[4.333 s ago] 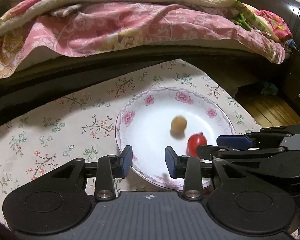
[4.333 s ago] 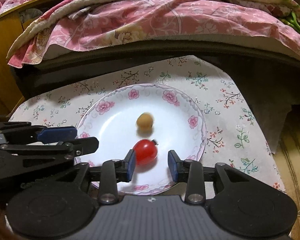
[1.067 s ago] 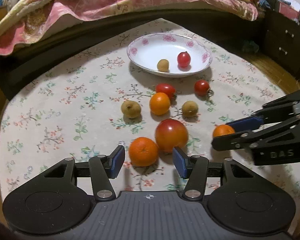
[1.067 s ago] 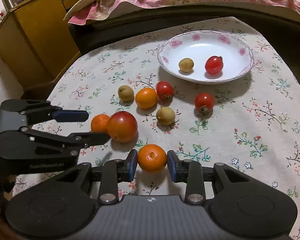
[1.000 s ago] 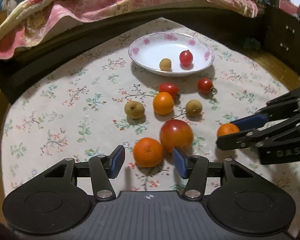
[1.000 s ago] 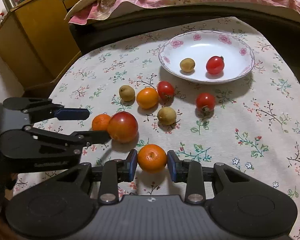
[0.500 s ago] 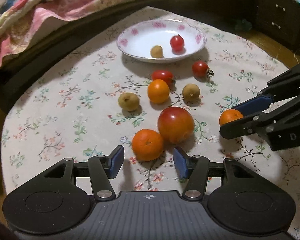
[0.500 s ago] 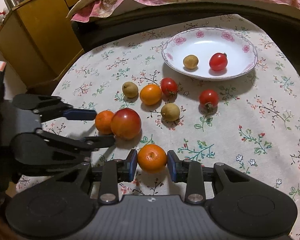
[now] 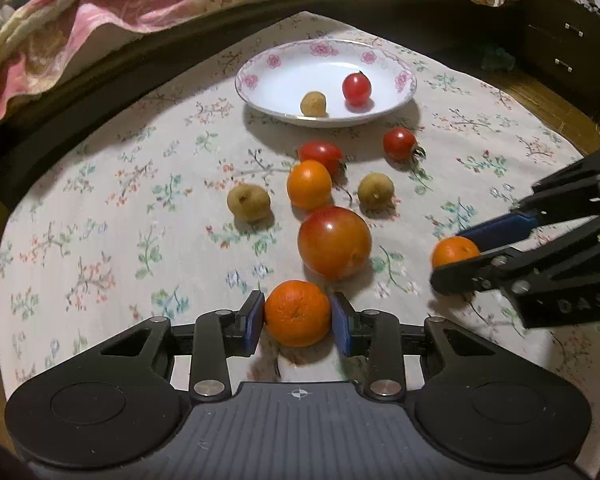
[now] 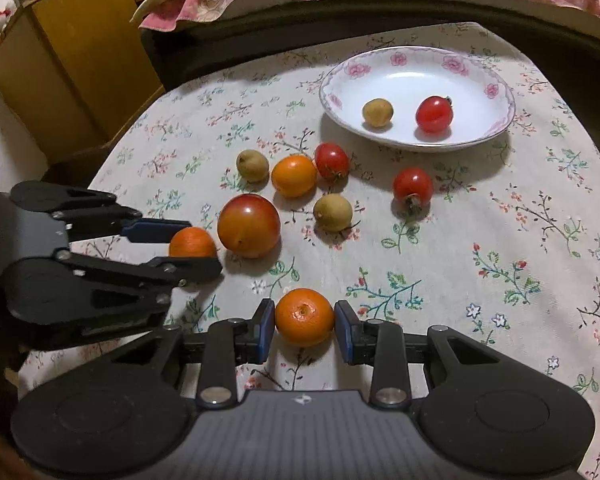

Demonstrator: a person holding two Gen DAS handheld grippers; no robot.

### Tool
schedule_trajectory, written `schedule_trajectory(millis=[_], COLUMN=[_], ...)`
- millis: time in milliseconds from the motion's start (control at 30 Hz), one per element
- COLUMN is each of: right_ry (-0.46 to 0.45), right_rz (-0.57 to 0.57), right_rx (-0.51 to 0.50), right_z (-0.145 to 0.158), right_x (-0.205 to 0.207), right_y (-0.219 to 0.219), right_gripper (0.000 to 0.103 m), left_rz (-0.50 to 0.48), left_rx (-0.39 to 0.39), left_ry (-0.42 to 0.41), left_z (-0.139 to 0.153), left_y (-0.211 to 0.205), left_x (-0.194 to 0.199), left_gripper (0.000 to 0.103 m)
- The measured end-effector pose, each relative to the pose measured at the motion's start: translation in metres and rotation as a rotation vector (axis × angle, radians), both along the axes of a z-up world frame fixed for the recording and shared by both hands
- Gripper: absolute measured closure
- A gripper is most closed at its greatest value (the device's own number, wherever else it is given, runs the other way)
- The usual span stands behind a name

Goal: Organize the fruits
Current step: 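Lift both held tangerines and carry them toward the white bowl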

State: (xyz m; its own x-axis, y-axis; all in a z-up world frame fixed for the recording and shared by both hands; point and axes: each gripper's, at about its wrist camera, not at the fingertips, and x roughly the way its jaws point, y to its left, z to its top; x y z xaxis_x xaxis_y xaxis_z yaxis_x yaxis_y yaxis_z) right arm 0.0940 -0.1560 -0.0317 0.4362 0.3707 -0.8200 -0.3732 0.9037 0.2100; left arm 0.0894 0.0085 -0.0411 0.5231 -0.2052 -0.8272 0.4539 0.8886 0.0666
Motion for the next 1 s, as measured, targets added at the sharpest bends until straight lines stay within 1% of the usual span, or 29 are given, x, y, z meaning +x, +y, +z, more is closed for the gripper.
schedule_trajectory(millis=[100, 200, 333, 367, 433, 500, 567, 633, 1000], right_ry=[0.009, -0.006, -0.009, -0.009, -0.006, -0.009, -0.008, -0.011, -0.027], right_rz=[0.019, 0.037, 0.045, 0.045, 0.046, 0.043, 0.049, 0.049, 0.074], right_rx=[-0.011, -0.027, -0.034, -0.035, -0.038, -0.04, -0.042, -0.049, -0.055], right_z=[-0.003, -0.004, -0.003, -0.003, -0.002, 0.0, 0.001, 0.001, 0.002], right_x=[-0.002, -0.004, -0.005, -0.005, -0.005, -0.006, -0.007, -0.007, -0.01], right_y=[0.002, 0.005, 0.005, 0.004, 0.005, 0.004, 0.003, 0.002, 0.006], right_gripper=[0.067, 0.067, 0.066, 0.066, 0.064, 0.061, 0.055, 0.052, 0.052], left_rz=[-0.017, -0.049, -0.059, -0.062, -0.059, -0.054, -0.051, -0.047, -0.05], left_rx=[-0.007, -0.005, 0.021, 0.019, 0.013, -0.001, -0.007, -0.001, 0.005], left_ry=[0.01, 0.007, 0.018, 0.018, 0.013, 0.01, 0.006, 0.001, 0.005], left_z=[0.001, 0.002, -0.003, -0.003, -0.002, 0.0, 0.001, -0.001, -0.007], left_y=[0.0, -0.002, -0.003, -0.003, -0.003, -0.002, -0.002, -0.002, -0.004], left_x=[-0.013, -0.022, -0.026, -0.026, -0.025, -0.024, -0.023, -0.022, -0.019], left_gripper=[0.059, 0.056, 0.048, 0.047, 0.041, 0.039, 0.038, 0.038, 0.037])
